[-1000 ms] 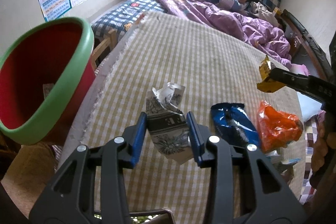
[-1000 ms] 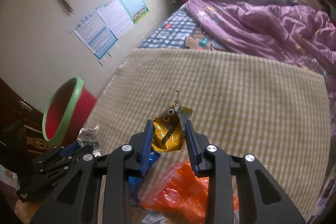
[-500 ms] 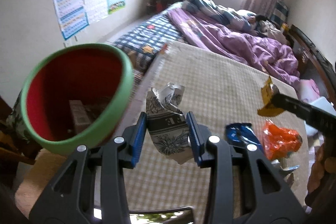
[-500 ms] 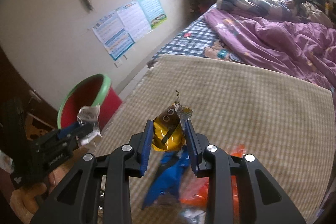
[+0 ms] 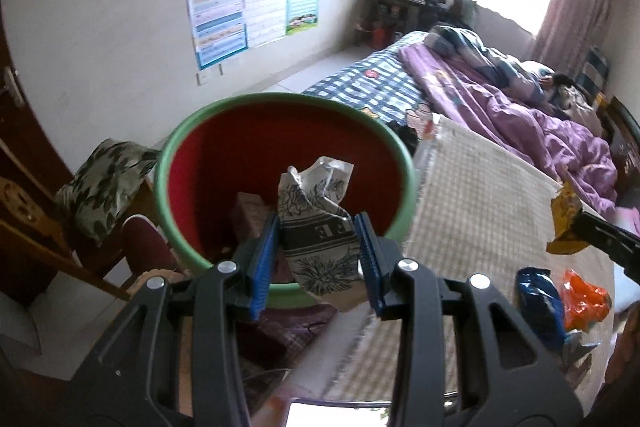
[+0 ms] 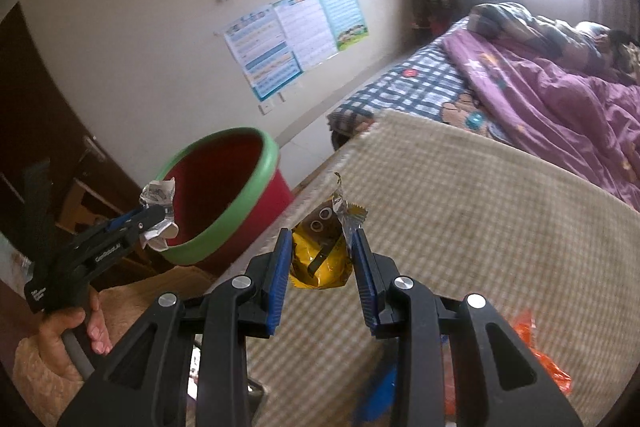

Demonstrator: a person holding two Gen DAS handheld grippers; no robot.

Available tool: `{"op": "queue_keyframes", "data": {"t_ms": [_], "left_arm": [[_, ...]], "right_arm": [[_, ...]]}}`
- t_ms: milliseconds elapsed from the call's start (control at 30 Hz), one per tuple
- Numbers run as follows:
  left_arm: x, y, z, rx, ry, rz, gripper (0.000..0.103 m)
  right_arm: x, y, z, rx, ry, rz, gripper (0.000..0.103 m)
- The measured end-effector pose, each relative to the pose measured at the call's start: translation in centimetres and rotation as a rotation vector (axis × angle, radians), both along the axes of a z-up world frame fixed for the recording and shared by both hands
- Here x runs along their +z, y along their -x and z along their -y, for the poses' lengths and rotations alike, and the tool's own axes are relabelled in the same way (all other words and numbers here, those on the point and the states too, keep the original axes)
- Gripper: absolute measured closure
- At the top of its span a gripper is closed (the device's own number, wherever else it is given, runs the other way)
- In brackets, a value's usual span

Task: Collect trash
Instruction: 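Carry both wrappers over the red bucket and open both tools to drop them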

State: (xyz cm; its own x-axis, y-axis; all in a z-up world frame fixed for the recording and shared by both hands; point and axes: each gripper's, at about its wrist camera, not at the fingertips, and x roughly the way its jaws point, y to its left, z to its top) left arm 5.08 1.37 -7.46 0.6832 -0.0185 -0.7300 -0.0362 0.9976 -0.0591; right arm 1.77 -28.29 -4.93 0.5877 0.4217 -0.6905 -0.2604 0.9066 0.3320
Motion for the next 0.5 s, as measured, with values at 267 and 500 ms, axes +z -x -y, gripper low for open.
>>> {"op": "queue_keyframes", "data": {"t_ms": [267,500], "left_arm": [[-0.2,-0.4,-1.0,0.025,0.008,-0.004,0.066],[-0.3,-0.6,-1.2,0.025,0.009,-0.005,0.066]], "right_arm": [[-0.2,-0.8,-2.6,0.06,0.005,0.0,0.072],[-0.1,-1.7,-4.7,0.103,-0.003,0.005,0.072]]}}
